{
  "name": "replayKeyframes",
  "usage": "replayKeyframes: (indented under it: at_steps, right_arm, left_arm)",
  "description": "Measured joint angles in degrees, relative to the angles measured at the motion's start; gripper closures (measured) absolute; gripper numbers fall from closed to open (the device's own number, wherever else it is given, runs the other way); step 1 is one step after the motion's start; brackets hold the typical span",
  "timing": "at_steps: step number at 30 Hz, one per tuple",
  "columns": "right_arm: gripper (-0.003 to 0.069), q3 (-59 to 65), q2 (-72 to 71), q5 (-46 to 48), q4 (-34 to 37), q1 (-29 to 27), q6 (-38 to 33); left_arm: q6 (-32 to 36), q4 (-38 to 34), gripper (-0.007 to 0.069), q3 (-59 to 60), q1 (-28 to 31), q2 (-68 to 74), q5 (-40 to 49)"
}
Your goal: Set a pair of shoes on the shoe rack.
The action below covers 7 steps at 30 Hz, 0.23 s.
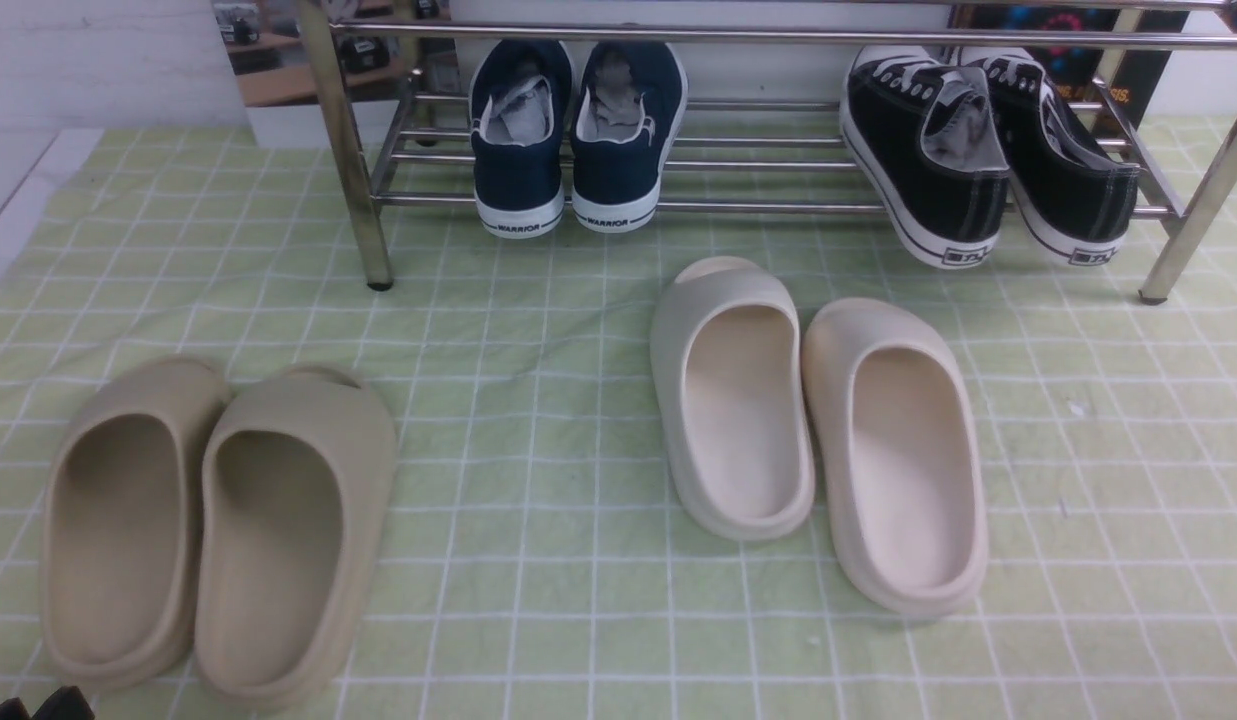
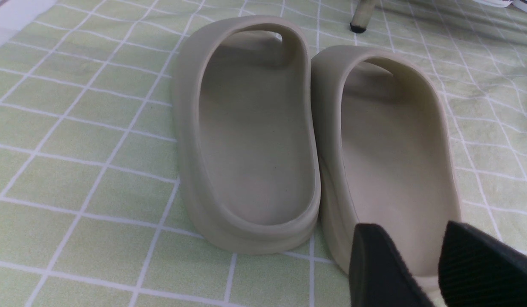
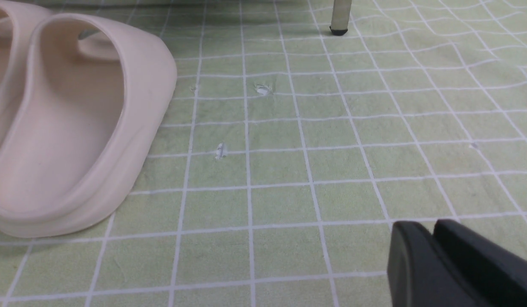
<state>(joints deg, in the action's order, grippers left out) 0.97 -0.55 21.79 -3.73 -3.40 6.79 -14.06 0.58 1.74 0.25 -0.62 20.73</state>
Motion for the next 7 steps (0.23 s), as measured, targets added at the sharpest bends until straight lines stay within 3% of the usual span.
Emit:
replayKeyframes:
  at_steps: [7]
  right_arm:
    - [0.0548, 0.00, 0.00, 0.00, 0.00, 0.00, 0.00]
  left_arm:
    - [0.00, 0.00, 0.0386, 0.00, 0.00, 0.00, 0.00]
